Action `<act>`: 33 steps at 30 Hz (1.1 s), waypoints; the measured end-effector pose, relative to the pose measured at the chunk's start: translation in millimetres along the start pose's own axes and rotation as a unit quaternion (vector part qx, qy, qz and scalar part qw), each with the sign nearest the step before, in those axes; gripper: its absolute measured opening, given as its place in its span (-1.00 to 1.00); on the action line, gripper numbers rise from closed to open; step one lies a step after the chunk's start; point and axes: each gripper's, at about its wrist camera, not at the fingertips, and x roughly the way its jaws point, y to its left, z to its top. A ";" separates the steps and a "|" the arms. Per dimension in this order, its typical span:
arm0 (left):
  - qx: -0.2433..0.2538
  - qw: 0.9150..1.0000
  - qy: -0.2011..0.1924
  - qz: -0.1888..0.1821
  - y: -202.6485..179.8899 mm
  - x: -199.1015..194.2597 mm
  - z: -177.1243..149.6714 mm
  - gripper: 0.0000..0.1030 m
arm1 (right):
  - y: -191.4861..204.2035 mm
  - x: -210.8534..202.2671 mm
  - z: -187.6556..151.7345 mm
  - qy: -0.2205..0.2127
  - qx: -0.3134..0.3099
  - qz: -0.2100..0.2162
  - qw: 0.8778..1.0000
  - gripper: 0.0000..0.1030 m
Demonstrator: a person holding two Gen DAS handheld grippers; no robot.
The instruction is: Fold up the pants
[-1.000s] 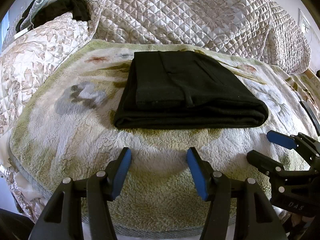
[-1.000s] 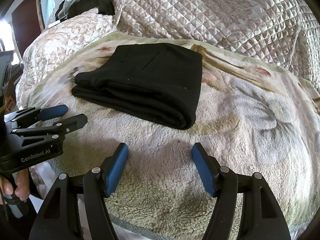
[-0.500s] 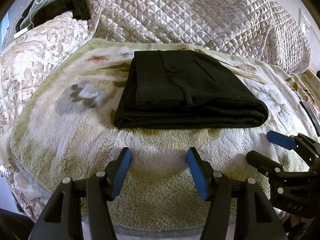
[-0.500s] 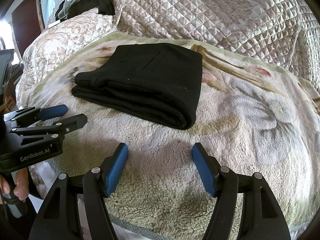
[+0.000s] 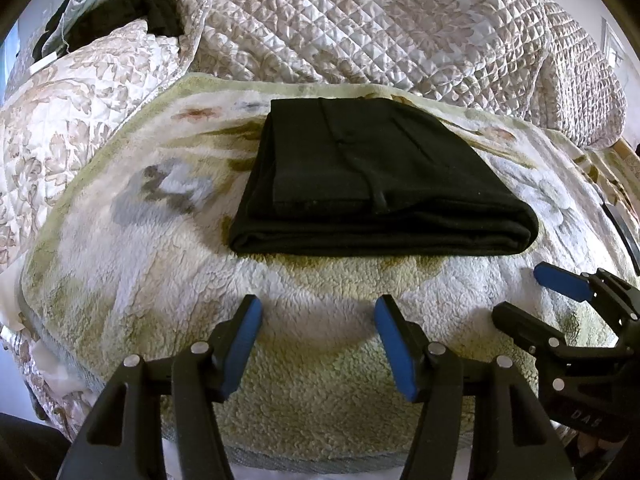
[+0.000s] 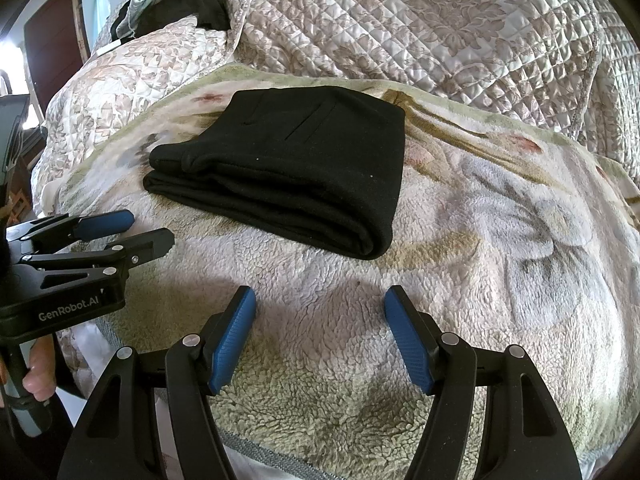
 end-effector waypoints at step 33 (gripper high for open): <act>0.004 1.000 0.006 0.004 0.3 1.0 0.2 0.23 | 2.4 1.0 -0.2 -0.001 -0.002 -0.001 1.000 0.36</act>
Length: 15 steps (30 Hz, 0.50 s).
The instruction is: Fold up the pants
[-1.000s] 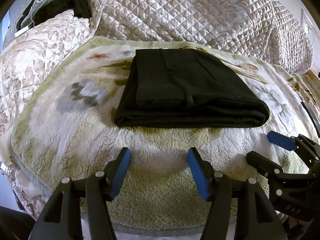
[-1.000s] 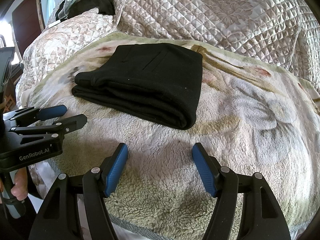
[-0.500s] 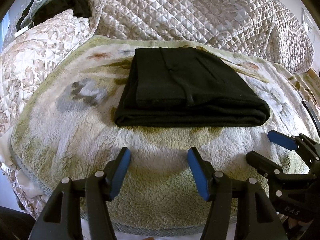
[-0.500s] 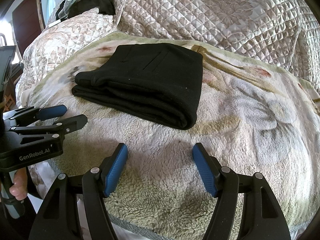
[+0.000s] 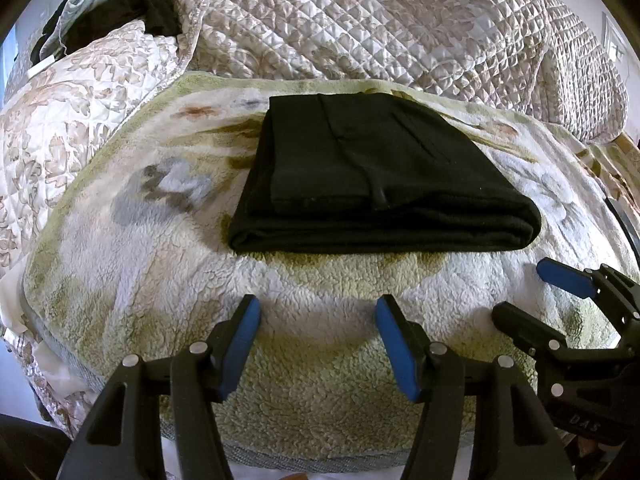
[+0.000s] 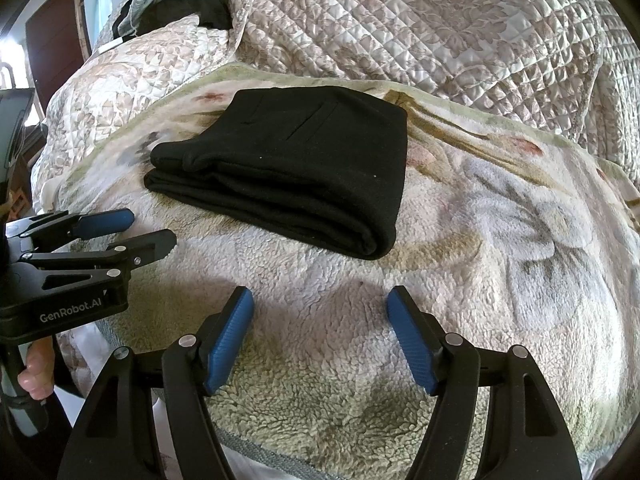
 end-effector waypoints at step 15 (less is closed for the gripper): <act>0.000 1.000 0.000 0.001 -0.7 0.1 0.7 0.23 | -1.0 0.2 -0.8 0.000 -0.001 0.000 1.000 0.36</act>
